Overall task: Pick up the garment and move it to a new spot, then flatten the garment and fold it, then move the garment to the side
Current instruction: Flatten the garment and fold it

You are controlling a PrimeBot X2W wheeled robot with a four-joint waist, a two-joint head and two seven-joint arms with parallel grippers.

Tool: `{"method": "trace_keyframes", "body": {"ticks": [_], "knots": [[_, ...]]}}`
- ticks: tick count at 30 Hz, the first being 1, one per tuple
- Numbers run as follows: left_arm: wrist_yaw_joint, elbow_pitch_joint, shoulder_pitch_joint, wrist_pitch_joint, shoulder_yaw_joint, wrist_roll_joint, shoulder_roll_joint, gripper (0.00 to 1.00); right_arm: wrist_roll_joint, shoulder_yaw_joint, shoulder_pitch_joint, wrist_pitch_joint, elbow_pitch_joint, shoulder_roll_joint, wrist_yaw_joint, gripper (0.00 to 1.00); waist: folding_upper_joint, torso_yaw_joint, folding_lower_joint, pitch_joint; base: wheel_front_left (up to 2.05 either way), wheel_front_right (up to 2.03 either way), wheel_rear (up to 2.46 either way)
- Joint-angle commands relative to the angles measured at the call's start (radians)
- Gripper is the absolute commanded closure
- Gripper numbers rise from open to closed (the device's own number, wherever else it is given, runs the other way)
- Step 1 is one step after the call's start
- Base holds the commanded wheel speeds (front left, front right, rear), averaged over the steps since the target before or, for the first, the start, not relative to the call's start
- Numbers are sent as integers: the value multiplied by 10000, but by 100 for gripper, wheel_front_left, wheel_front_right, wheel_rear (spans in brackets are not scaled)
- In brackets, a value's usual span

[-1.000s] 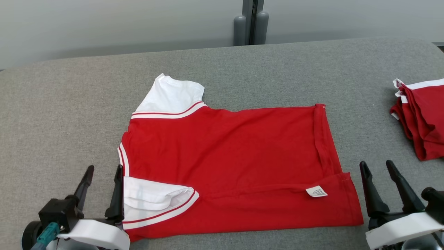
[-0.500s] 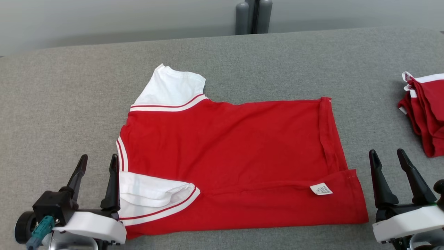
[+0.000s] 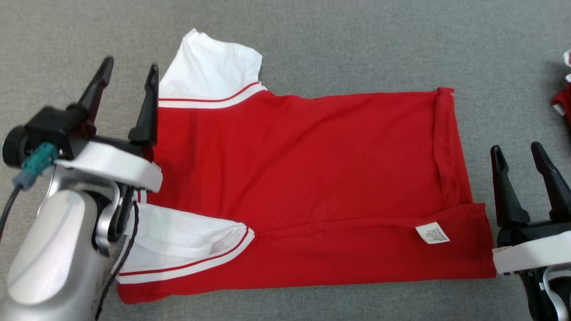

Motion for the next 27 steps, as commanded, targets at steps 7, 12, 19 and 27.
{"method": "trace_keyframes", "body": {"ticks": [7,12,19,27], "knots": [[-1044,2371,-2931,655,-410,-158,-30,0,-97,61,-564,-10,-228,-53,2,0,0,-335,0,1372,0,0,0],[-1588,4198,-4395,1056,-709,-303,-126,0,-43,183,-823,-141,-64,-7,2,0,0,-571,0,1771,0,0,0],[-1914,6408,-5834,1451,-1152,-452,-201,0,51,446,-1124,-334,202,47,2,0,0,-884,0,2124,0,0,0],[-2048,7853,-6471,1320,-1604,-701,-433,100,164,384,-1416,-451,390,-49,2,0,0,-920,0,2236,0,0,0]]}}
